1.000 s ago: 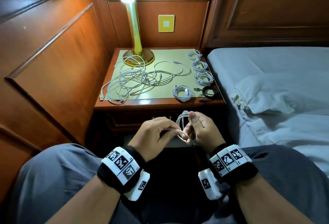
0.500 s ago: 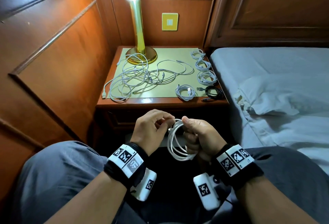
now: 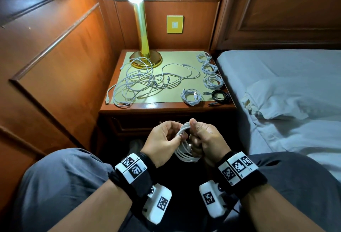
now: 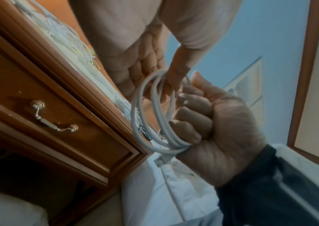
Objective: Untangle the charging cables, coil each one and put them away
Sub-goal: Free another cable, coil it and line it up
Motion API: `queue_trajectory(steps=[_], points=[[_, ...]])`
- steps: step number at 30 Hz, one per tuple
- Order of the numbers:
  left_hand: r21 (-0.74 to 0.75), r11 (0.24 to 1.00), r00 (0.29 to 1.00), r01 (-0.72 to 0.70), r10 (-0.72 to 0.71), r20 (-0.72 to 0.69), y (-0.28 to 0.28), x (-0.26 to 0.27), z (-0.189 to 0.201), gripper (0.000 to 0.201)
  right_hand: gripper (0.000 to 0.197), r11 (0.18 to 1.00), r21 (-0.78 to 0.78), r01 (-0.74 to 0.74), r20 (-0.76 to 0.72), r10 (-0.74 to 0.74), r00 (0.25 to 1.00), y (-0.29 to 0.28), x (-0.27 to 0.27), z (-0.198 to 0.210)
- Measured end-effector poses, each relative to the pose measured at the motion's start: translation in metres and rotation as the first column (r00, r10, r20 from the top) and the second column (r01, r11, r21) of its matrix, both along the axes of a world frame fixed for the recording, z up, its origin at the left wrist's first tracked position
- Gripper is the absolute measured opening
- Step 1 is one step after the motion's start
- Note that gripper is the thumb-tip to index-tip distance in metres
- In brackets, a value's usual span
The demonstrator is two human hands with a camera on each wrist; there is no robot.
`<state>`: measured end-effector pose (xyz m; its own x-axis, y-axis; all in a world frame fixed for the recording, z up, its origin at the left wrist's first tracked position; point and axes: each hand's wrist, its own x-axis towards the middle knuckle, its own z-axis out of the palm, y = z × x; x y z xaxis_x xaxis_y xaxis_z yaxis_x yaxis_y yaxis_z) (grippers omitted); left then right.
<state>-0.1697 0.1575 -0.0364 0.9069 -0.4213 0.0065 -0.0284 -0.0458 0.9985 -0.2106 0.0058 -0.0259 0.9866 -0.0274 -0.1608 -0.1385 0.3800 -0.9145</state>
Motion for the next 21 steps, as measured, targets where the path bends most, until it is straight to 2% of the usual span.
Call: queue_trajectory(steps=[2, 4, 6, 8, 11, 14, 17, 21], points=[[-0.056, 0.998, 0.998, 0.008, -0.011, -0.059, -0.002, 0.0, 0.001, 0.012, 0.046, 0.994, -0.107, 0.023, 0.037, -0.019, 0.999, 0.0, 0.002, -0.002], [-0.174, 0.985, 0.984, 0.021, -0.052, -0.172, -0.003, 0.0, 0.005, 0.01, 0.054, 0.961, -0.27, 0.066, 0.085, -0.045, 0.995, -0.002, 0.005, -0.004], [-0.252, 0.967, 0.954, 0.046, -0.117, -0.275, -0.001, 0.002, 0.01, 0.009, 0.057, 0.881, -0.461, 0.106, 0.147, -0.042, 0.988, -0.006, 0.007, -0.007], [-0.196, 0.976, 0.942, 0.096, -0.153, -0.299, 0.001, 0.004, 0.011, 0.021, 0.055, 0.803, -0.579, 0.139, 0.187, -0.035, 0.982, -0.009, 0.007, -0.01], [-0.013, 0.991, 0.971, 0.131, -0.131, -0.199, -0.001, 0.007, 0.008, 0.016, 0.052, 0.741, -0.646, 0.185, 0.207, -0.063, 0.976, -0.008, 0.006, -0.014], [0.173, 0.981, 0.996, 0.089, -0.087, -0.021, -0.002, 0.009, 0.002, 0.016, 0.05, 0.68, -0.697, 0.227, 0.229, -0.089, 0.969, -0.006, 0.006, -0.017], [0.344, 0.939, 0.974, 0.022, -0.098, 0.203, 0.004, 0.01, -0.002, 0.022, 0.05, 0.694, -0.676, 0.247, 0.225, -0.124, 0.966, -0.007, 0.008, -0.019], [0.416, 0.907, 0.918, -0.063, -0.112, 0.381, 0.009, 0.011, -0.002, 0.03, 0.058, 0.725, -0.648, 0.233, 0.218, -0.116, 0.969, -0.007, 0.011, -0.021]])
